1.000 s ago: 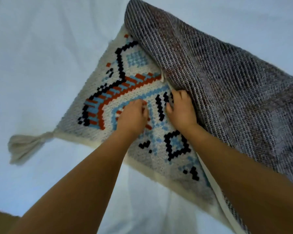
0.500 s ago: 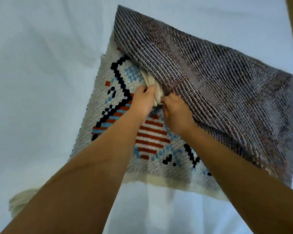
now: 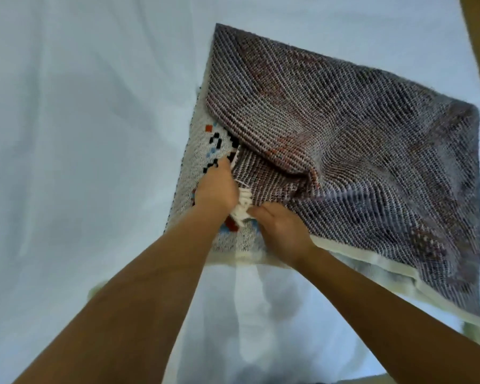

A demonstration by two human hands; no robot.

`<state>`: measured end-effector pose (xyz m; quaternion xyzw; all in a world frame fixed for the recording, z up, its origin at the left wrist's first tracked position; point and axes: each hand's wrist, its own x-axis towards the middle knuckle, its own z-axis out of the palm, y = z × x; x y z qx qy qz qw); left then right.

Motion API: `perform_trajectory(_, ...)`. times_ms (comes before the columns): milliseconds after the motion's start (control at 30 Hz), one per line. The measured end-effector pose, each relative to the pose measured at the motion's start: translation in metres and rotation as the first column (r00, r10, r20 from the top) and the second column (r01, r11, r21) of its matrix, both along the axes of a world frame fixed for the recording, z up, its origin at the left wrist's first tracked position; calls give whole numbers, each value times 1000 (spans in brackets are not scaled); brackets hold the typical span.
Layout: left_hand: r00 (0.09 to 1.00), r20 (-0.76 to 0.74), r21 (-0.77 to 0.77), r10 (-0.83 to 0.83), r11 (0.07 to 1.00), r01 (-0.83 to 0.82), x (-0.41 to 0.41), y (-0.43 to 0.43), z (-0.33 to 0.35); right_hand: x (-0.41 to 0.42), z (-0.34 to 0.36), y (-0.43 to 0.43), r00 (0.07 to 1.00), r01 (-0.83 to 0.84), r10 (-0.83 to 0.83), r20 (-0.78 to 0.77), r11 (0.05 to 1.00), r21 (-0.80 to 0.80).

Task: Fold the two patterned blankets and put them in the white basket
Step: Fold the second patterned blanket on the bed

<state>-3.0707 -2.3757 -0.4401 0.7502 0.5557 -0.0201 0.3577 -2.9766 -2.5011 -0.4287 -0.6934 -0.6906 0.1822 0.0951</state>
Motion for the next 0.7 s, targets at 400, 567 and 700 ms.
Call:
perform_trajectory(400,934,-325,29,150,988,-149,-176,-66,0,-68,-20,-35,997,-77,65,-51,956,-284)
perform_trajectory(567,900,-424,131,103,990,-52,-222,-98,1,-84,-25,-40,997,-77,75,-16,952,-297)
perform_trajectory(700,873,-480,133,85,991,-23,-207,-99,-2,-100,-21,-22,998,-55,57,1,969,-241)
